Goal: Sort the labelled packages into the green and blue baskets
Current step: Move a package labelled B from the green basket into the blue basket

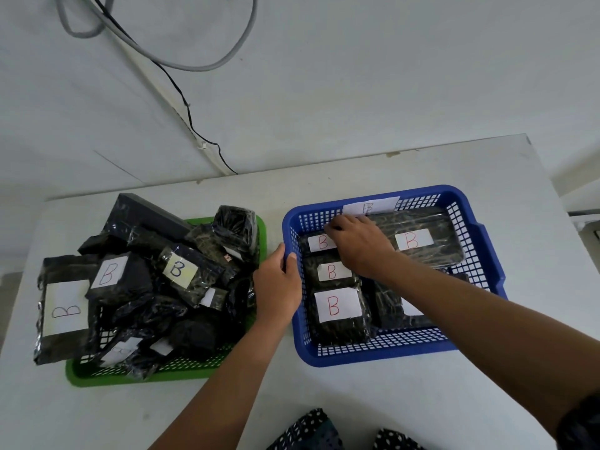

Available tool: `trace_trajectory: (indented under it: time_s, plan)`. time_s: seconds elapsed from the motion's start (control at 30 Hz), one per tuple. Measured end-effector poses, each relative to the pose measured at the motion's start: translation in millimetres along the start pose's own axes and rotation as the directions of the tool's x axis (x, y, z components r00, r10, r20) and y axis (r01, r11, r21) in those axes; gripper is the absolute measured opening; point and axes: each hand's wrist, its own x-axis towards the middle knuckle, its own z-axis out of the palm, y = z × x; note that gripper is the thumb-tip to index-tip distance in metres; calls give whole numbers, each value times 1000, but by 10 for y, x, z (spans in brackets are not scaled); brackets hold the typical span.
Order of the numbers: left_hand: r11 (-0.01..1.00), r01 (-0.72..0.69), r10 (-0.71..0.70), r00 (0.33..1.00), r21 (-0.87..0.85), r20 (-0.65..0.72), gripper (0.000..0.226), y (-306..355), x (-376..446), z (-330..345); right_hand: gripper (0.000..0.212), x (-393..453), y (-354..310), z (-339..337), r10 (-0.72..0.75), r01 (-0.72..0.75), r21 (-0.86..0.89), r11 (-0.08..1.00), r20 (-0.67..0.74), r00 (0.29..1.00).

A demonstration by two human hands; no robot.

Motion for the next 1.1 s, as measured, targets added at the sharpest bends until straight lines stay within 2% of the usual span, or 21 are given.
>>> trace_trajectory:
  time_s: [0.13, 0.2, 0.27, 0.37, 0.4, 0.5, 0.6, 0.67, 0.77, 0.87, 0.93, 1.0, 1.1]
  plan:
    - [998, 25, -24, 1000, -55, 19, 21, 33, -12, -40, 73, -81, -24, -27, 9, -10, 32, 999, 32, 999]
    - [995, 51, -46, 997, -86, 61, 21, 49, -31, -92, 67, -106, -70, -114, 31, -30, 124, 992, -8, 999]
    - [988, 59, -43, 993, -143, 112, 16, 31, -75, -189, 54, -122, -163, -237, 64, -35, 231, 972, -119, 991]
    - [984, 55, -28, 987, -170, 159, 41, -53, -164, -460, 38, -126, -406, -420, 132, 10, 423, 906, -305, 943]
    - [988, 27, -6, 991, -152, 137, 40, -91, -193, -572, 36, -111, -508, -481, 152, 29, 485, 874, -329, 932]
    - [990, -34, 34, 999, -136, -4, 27, -199, -250, -926, 42, 17, -847, -649, 144, 90, 617, 781, -320, 936]
    - [991, -38, 24, 995, -131, -102, 23, -308, -220, -1215, 61, 206, -1168, -749, 81, 114, 660, 743, -258, 963]
    - [992, -47, 33, 993, -118, -117, 26, -379, -152, -1333, 72, 336, -1312, -761, 51, 68, 662, 746, -159, 986]
    - [991, -79, 69, 994, -104, -90, 31, -454, -52, -1449, 68, 489, -1406, -733, 102, 4, 654, 756, -124, 987]
    - [967, -214, 228, 969, 141, -98, 37, -533, 84, -1564, 61, 546, -1450, -752, 173, -47, 653, 755, -130, 976]
    - [901, -256, 283, 959, 349, -26, 50, -617, 202, -1665, 61, 573, -1491, -768, 160, -53, 617, 785, -119, 980]
    - [809, -274, 267, 959, 520, 89, 65, -721, 321, -1785, 61, 603, -1543, -791, 145, -47, 596, 802, -118, 982]
    - [769, -316, 263, 949, 555, 175, 73, -792, 475, -1924, 61, 620, -1650, -855, 149, -45, 528, 848, -155, 977]
